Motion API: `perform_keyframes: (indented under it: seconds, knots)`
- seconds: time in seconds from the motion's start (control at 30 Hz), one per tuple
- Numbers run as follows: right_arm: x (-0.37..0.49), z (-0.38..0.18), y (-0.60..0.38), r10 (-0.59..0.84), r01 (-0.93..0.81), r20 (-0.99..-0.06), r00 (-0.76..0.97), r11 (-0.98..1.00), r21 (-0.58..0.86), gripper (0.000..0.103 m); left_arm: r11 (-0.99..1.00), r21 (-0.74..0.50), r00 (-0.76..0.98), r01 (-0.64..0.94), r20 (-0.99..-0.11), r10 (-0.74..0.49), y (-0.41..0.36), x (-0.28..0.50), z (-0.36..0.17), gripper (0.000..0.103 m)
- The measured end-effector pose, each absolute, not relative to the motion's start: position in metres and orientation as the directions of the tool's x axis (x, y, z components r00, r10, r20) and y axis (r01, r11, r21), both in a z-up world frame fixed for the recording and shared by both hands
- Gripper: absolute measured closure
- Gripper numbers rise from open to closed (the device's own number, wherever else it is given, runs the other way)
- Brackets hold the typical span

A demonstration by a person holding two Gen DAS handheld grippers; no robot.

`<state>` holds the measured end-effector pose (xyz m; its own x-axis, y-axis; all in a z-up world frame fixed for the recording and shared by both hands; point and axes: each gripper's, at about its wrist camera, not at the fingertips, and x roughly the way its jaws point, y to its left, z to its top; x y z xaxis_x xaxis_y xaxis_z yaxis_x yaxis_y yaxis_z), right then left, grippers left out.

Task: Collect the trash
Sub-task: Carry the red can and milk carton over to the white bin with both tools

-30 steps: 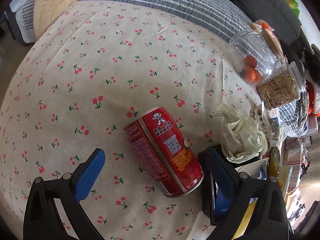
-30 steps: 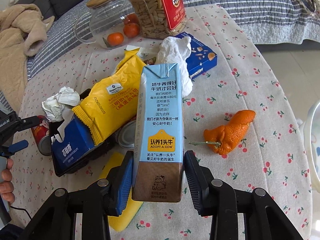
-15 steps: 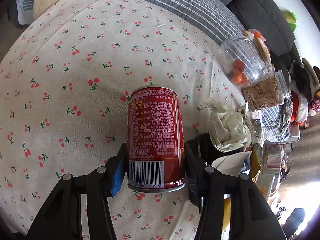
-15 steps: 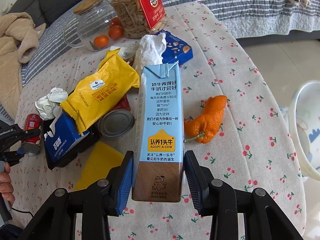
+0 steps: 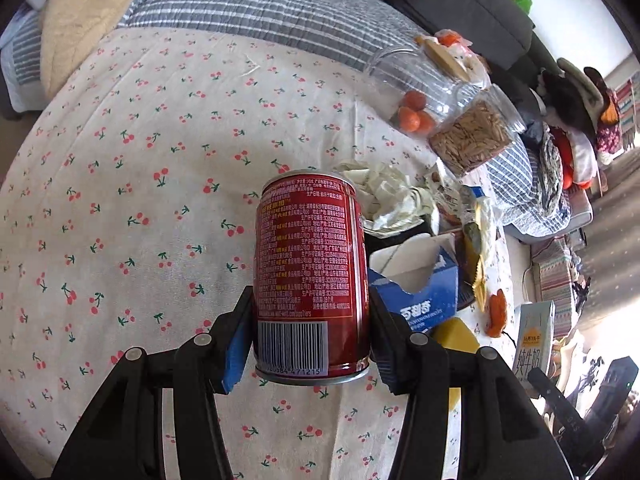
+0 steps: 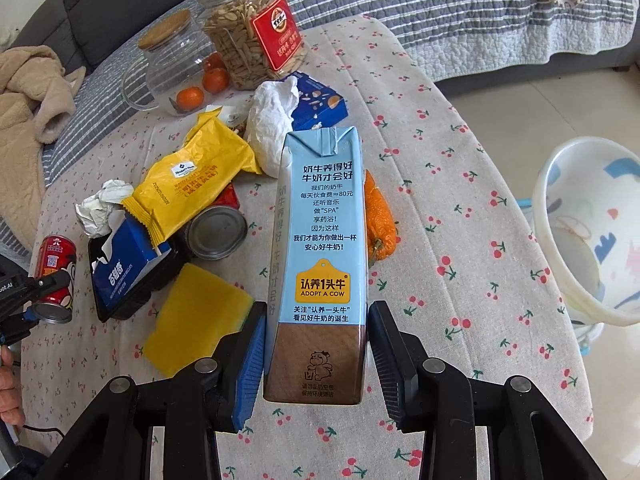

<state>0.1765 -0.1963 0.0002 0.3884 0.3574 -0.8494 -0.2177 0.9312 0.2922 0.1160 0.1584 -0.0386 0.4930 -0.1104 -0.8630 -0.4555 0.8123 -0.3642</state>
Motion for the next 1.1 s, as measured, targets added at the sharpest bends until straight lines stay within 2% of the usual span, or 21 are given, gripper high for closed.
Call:
perform_keyframes:
  seconds: [0.13, 0.4, 0.83, 1.1]
  knots:
    - [0.173, 0.007, -0.200, 0.360, -0.223, -0.840, 0.406, 0.930, 0.291, 0.059, 0.855, -0.346, 0.531, -0.386, -0.841, -0.101, 0.134, 0.107, -0.015, 0.048]
    - [0.168, 0.013, -0.218, 0.370, -0.205, -0.828, 0.420, 0.928, 0.311, 0.059, 0.906, -0.358, 0.577, -0.223, -0.798, -0.173, 0.060, 0.104, 0.019, 0.048]
    - [0.164, 0.018, -0.294, 0.337, -0.095, -0.819, 0.464, 0.938, 0.333, 0.059, 0.947, -0.321, 0.496, 0.013, -0.820, -0.285, -0.085, 0.143, 0.013, 0.048]
    - [0.178, 0.019, -0.378, 0.284, 0.064, -0.824, 0.490, 0.931, 0.359, 0.059, 0.937, -0.299, 0.445, 0.178, -0.825, -0.348, -0.173, 0.177, 0.013, 0.048]
